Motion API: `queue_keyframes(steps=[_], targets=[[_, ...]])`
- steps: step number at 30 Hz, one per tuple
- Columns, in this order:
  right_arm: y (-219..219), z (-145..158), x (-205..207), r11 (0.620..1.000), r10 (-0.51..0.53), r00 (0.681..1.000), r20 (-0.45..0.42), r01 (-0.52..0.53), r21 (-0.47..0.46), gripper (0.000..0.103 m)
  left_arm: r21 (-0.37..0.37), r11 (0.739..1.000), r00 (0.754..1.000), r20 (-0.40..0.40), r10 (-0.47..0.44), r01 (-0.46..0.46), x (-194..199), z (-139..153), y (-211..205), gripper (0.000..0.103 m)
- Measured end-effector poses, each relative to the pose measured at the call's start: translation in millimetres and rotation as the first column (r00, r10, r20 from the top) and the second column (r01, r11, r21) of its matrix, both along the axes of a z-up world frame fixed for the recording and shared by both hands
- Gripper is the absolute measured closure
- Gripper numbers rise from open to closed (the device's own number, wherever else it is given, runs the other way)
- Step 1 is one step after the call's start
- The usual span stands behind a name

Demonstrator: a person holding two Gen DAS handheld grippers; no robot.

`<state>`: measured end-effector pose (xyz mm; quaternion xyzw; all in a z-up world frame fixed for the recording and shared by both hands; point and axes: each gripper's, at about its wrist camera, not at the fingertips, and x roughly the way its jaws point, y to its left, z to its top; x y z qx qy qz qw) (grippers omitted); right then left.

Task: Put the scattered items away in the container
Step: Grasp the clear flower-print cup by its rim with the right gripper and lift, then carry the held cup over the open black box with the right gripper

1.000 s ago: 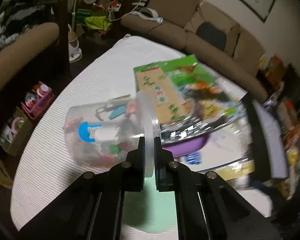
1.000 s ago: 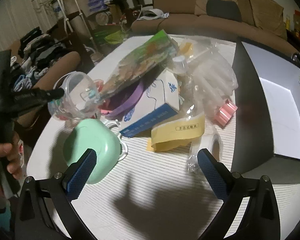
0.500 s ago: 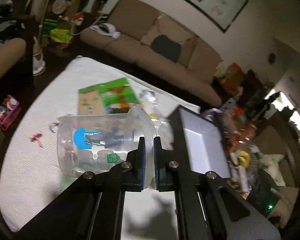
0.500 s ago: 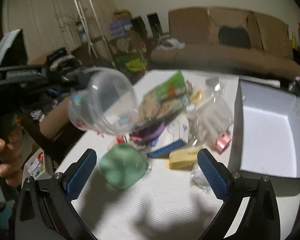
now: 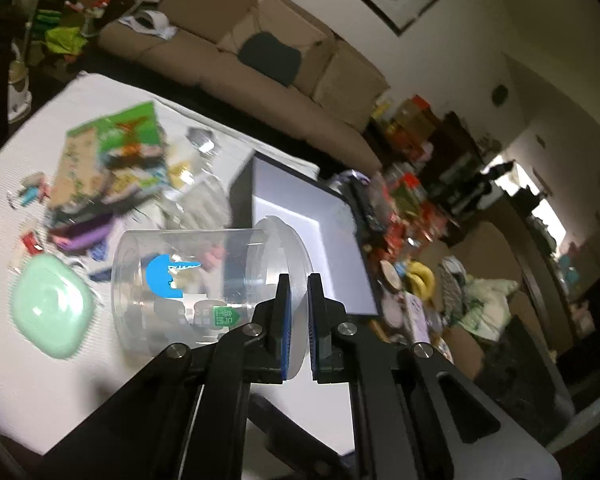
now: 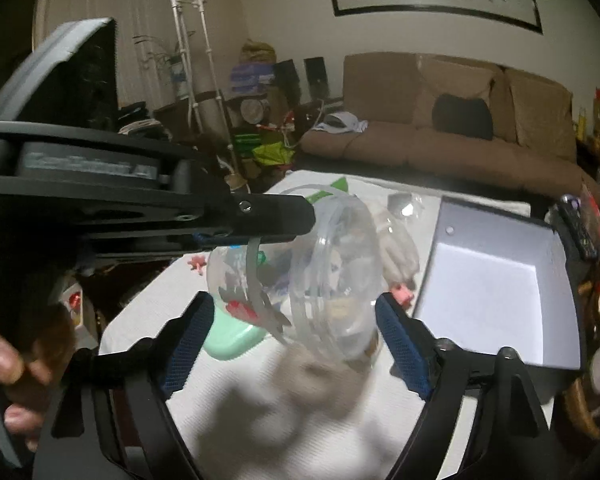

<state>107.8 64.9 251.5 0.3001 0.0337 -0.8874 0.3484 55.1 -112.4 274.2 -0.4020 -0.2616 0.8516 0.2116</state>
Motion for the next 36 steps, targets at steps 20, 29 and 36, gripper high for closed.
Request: queue_keyframes(steps=[20, 29, 36], targets=[[100.6, 14.1, -31.5, 0.992, -0.076, 0.996, -0.050, 0.080, 0.095, 0.088, -0.009, 0.994, 0.994, 0.005, -0.106, 0.106, -26.3, 12.1, 77.4, 0.082], [124.1, 36.4, -73.8, 0.951, -0.073, 0.983, -0.167, 0.120, 0.285, 0.088, -0.023, 0.998, 0.997, 0.040, -0.061, 0.062, -17.7, -21.7, 52.2, 0.081], [100.7, 18.3, -132.3, 0.838, 0.038, 0.962, -0.271, 0.117, 0.534, 0.088, -0.002, 0.999, 0.996, 0.088, -0.033, 0.033, -32.1, -67.1, 38.0, 0.081]])
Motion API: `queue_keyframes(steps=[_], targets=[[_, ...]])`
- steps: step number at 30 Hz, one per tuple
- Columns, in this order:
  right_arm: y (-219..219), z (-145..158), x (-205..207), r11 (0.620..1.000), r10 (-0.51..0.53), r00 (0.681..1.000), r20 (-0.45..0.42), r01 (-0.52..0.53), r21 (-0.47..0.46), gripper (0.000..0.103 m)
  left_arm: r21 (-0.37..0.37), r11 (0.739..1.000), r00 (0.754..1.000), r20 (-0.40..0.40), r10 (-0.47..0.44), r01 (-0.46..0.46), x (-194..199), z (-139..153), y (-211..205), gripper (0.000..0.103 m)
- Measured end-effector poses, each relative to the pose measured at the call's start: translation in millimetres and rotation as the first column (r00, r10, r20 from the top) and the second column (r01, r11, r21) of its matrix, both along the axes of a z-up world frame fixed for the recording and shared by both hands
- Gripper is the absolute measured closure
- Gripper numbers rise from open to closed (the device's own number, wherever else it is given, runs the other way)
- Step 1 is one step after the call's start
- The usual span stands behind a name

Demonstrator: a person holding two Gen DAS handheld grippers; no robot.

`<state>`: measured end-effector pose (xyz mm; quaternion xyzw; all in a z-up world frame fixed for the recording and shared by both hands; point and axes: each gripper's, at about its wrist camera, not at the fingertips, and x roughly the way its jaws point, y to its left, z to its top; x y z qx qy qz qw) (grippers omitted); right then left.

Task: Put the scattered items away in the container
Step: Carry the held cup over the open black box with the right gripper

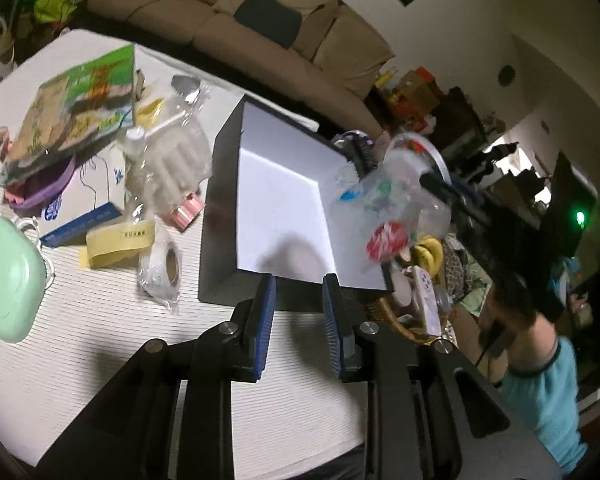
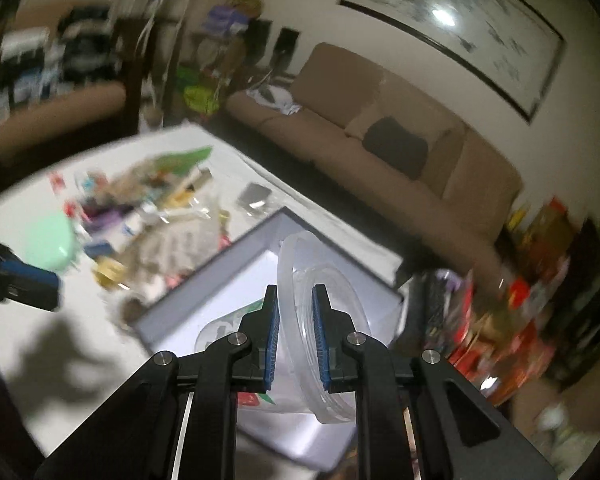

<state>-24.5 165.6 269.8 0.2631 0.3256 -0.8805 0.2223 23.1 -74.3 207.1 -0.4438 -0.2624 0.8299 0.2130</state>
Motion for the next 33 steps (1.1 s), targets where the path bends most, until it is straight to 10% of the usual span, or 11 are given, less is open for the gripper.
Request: queue_keyframes(steps=[14, 24, 27, 29, 33], targets=[[-72.3, -121.9, -119.0, 0.949, 0.176, 0.984, -0.032, -0.161, 0.271, 0.088, -0.075, 0.997, 0.998, -0.052, -0.038, 0.034, -94.4, -59.4, 11.0, 0.081], [-88.9, -150.3, -127.0, 0.907, 0.334, 0.940, -0.067, -0.301, 0.295, 0.087, -0.050, 0.996, 0.996, -0.045, -0.078, 0.076, -119.9, -80.1, 29.5, 0.081], [-88.0, -155.1, -111.8, 0.887, 0.359, 0.932, -0.039, -0.328, 0.325, 0.065, -0.047, 0.996, 0.996, -0.044, -0.076, 0.074, -123.0, -83.5, 28.1, 0.080], [-82.7, -153.4, -102.4, 0.887, 0.356, 0.934, -0.019, -0.331, 0.321, 0.033, -0.047, 0.997, 0.996, -0.047, -0.069, 0.067, -123.3, -84.6, 26.6, 0.080], [-54.6, -125.6, -100.3, 0.960, 0.207, 0.978, 0.007, -0.205, 0.193, 0.025, -0.074, 0.994, 0.995, -0.055, -0.081, 0.077, -119.7, -84.4, 30.4, 0.076]])
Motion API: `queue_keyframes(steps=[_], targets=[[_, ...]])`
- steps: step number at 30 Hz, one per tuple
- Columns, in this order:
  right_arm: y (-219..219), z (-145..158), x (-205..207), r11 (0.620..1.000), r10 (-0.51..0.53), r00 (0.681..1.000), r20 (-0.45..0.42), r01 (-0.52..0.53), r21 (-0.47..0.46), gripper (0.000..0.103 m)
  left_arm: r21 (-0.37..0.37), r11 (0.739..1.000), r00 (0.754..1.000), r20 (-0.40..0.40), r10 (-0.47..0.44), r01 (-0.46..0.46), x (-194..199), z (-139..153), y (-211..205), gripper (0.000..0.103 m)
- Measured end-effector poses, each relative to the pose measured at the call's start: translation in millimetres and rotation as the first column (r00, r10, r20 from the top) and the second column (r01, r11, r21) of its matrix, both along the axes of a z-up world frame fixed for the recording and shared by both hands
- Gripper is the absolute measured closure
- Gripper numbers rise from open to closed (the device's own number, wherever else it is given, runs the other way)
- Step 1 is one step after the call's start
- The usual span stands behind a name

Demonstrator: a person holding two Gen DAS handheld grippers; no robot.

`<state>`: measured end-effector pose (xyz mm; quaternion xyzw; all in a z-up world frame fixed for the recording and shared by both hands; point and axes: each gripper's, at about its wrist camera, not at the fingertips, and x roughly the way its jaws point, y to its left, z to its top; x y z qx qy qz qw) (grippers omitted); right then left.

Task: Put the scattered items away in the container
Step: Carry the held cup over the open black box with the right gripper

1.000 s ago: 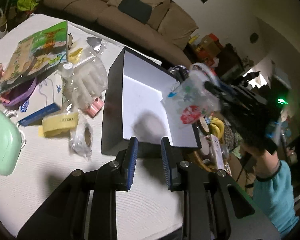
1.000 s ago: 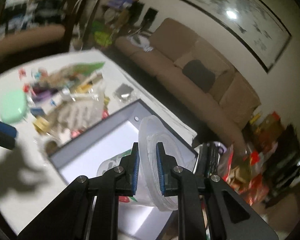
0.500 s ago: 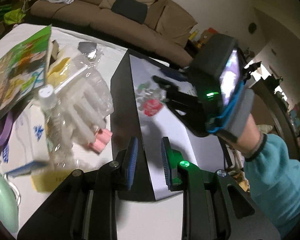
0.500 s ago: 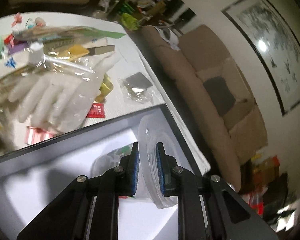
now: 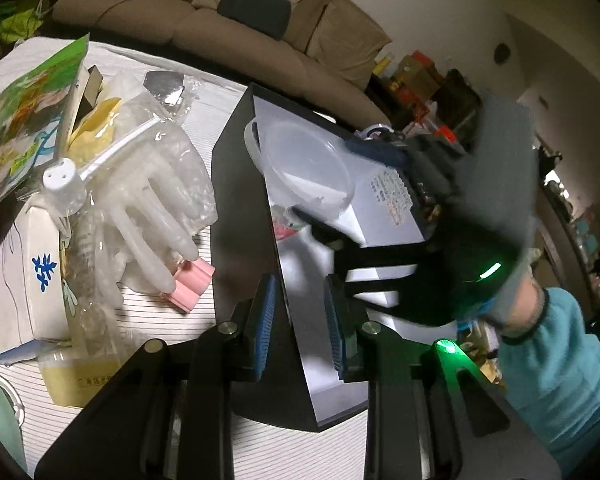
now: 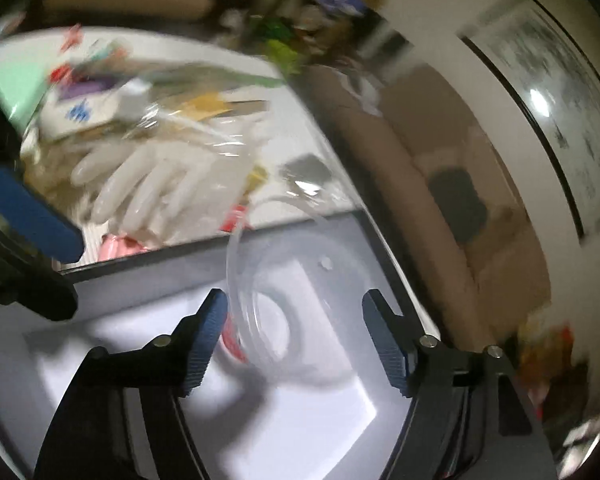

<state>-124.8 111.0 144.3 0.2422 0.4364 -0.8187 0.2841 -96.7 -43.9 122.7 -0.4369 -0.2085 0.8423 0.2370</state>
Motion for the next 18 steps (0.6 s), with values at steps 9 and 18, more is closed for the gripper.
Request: queue_keyframes(steps=[9, 18], targets=[[42.5, -1.0, -73.6, 0.856, -0.301, 0.783, 0.545, 0.474, -0.208, 0.023, -0.012, 1.000, 1.000, -0.011, -0.024, 0.024, 2.7, 1.0, 7.3, 0.065], [21.6, -33.6, -109.1, 0.893, -0.325, 0.792, 0.516, 0.437, -0.109, 0.036, 0.005, 1.000, 1.000, -0.003, -0.020, 0.020, -3.8, -1.3, -0.2, 0.065]])
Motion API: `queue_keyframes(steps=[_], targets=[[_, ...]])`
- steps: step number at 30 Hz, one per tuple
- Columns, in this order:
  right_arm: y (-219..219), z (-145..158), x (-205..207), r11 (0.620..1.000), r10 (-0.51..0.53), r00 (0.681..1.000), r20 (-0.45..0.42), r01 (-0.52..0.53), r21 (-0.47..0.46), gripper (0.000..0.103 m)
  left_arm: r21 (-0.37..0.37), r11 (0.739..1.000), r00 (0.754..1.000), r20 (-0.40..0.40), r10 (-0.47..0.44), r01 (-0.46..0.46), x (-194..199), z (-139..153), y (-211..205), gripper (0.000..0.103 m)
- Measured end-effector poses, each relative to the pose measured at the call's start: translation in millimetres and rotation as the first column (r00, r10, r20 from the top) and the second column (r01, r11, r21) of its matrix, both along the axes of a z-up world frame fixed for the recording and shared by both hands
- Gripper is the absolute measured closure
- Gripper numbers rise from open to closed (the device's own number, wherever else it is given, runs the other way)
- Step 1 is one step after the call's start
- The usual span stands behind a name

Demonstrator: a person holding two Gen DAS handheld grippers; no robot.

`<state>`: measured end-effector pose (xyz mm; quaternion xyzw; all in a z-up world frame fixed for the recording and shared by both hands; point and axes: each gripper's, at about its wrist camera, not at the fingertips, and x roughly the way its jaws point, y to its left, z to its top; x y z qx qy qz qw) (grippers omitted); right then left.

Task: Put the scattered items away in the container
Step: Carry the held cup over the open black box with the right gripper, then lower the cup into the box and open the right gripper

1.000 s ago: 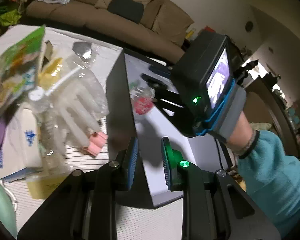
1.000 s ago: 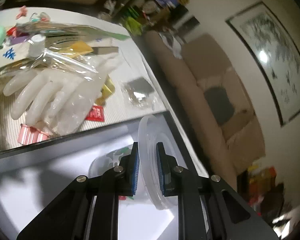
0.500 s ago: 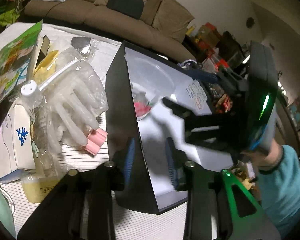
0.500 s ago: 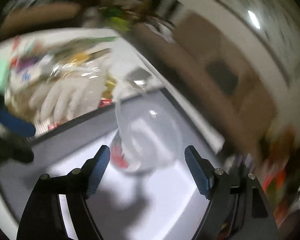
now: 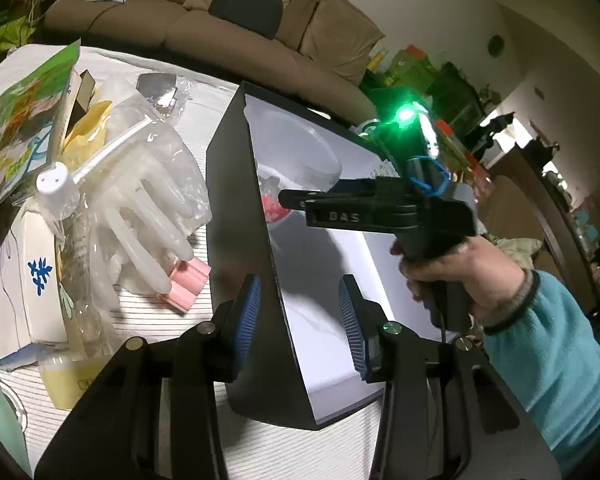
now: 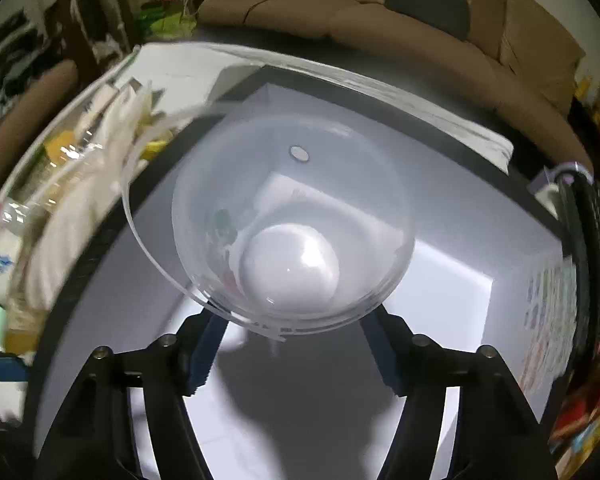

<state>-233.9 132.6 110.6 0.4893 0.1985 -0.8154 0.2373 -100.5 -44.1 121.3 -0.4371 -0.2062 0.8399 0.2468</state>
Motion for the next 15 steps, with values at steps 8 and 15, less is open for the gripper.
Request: queue_keyframes(steps=[8, 15], targets=[[-12.8, -2.9, -19.3, 0.988, 0.138, 0.990, -0.033, -0.136, 0.069, 0.039, 0.004, 1.000, 1.000, 0.006, -0.011, 0.011, 0.4, -1.5, 0.3, 0.065], [2.0, 2.7, -10.6, 0.992, 0.054, 0.999, 0.001, -0.054, 0.113, 0.038, 0.009, 1.000, 1.000, 0.010, -0.015, 0.015, 1.8, 0.3, 1.8, 0.065]])
